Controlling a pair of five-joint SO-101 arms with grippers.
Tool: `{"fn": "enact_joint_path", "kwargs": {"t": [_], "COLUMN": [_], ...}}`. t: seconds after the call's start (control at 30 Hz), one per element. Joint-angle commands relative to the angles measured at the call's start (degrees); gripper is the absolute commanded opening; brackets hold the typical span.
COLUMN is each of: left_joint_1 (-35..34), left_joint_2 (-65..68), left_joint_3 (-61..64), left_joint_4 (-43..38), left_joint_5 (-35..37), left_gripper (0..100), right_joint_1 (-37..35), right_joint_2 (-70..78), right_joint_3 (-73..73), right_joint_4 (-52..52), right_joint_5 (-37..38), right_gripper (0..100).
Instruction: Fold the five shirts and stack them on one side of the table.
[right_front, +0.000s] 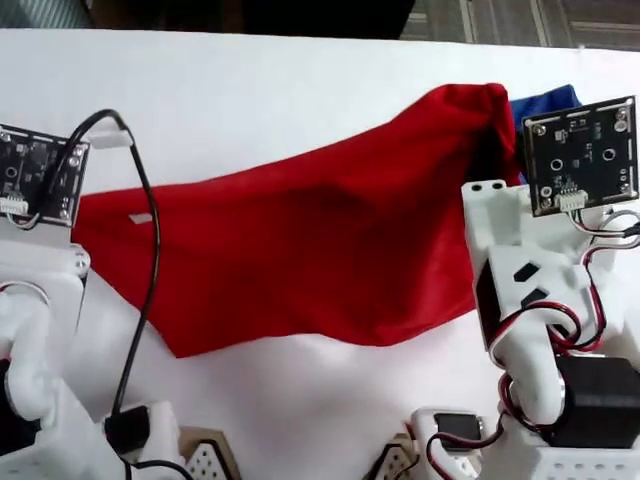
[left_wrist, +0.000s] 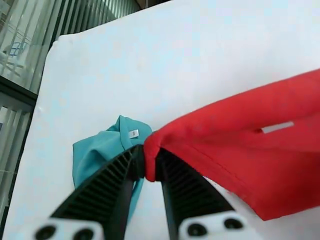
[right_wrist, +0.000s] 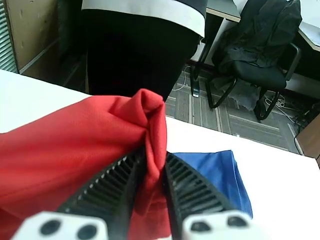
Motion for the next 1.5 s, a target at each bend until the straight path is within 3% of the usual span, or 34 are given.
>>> {"fn": "enact_joint_path", "kwargs": {"t": [0.0,0.17,0.57,0.97,1.23,1.47], "left_joint_1": [0.97,3.52,17.49,18.20,17.85,18.02], "left_joint_2": [0.62,6.51,15.74,11.78,6.15,-2.20], "left_joint_3": [-3.74,-8.04,-18.51,-18.59,-12.00,2.51], "left_joint_4": [1.23,1.14,1.14,1.05,1.14,0.97], "left_joint_5": [0.88,2.64,10.81,11.52,11.60,11.43], "left_gripper": [2,2,2,2,2,3], "right_joint_1": [-0.31,-1.10,-4.26,-4.26,-4.35,-4.35], "right_joint_2": [0.75,0.92,1.01,0.92,0.92,0.92], "right_joint_3": [-2.11,-2.02,-1.85,1.14,1.14,1.14], "right_joint_4": [-0.04,-0.13,-0.04,-0.31,-0.31,-0.31], "right_joint_5": [0.44,0.09,0.00,0.00,0.00,-0.09], "right_gripper": [1.9,1.9,1.9,1.9,1.9,1.9]}}
